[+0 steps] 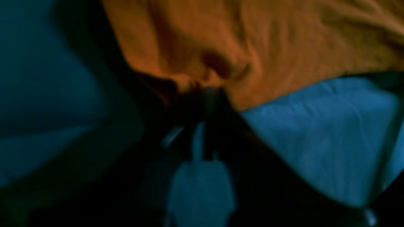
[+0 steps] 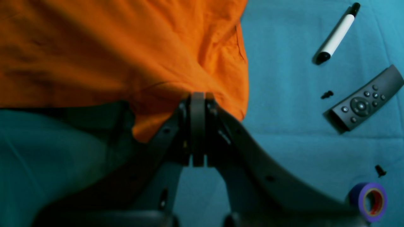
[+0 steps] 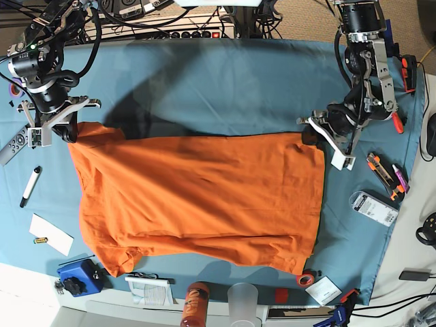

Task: Layout the t-shirt on the table in an organized manner, then fold the t-shirt properly
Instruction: 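Pull the shirt corners apart with both grippers to straighten it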

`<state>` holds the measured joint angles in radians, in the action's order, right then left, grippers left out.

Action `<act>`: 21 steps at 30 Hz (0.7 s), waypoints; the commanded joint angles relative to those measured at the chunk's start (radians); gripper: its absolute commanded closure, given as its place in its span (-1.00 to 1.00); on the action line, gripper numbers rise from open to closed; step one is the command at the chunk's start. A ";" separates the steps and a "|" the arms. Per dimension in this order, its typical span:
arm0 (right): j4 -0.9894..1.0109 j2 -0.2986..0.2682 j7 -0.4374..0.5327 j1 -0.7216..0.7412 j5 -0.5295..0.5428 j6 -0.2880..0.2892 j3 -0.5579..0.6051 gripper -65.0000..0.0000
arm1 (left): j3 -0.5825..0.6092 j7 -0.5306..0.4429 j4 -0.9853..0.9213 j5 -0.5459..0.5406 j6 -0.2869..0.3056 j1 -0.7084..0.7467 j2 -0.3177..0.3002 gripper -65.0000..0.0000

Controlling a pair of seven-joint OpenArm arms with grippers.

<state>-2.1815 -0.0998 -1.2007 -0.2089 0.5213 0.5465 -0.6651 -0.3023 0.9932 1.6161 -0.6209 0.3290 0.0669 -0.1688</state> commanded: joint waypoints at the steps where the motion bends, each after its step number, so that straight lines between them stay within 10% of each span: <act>1: -0.016 -0.014 0.024 0.004 0.009 0.000 -0.005 1.00 | -0.002 0.001 0.011 -0.005 -0.002 -0.009 -0.006 1.00; 6: -0.016 -0.022 0.035 0.004 0.010 0.025 -0.005 1.00 | -0.004 0.034 0.012 0.080 -0.105 -0.009 -0.006 1.00; 21: -0.017 -0.114 -0.091 -0.103 0.197 0.063 -0.053 1.00 | -0.260 0.205 0.103 -0.183 0.013 0.072 -0.012 1.00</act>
<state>-2.1815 -0.1959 -1.3125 -0.3172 0.7094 0.6102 -0.7113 -0.5568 1.2011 1.7039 -0.7887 0.3382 0.1478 -0.1692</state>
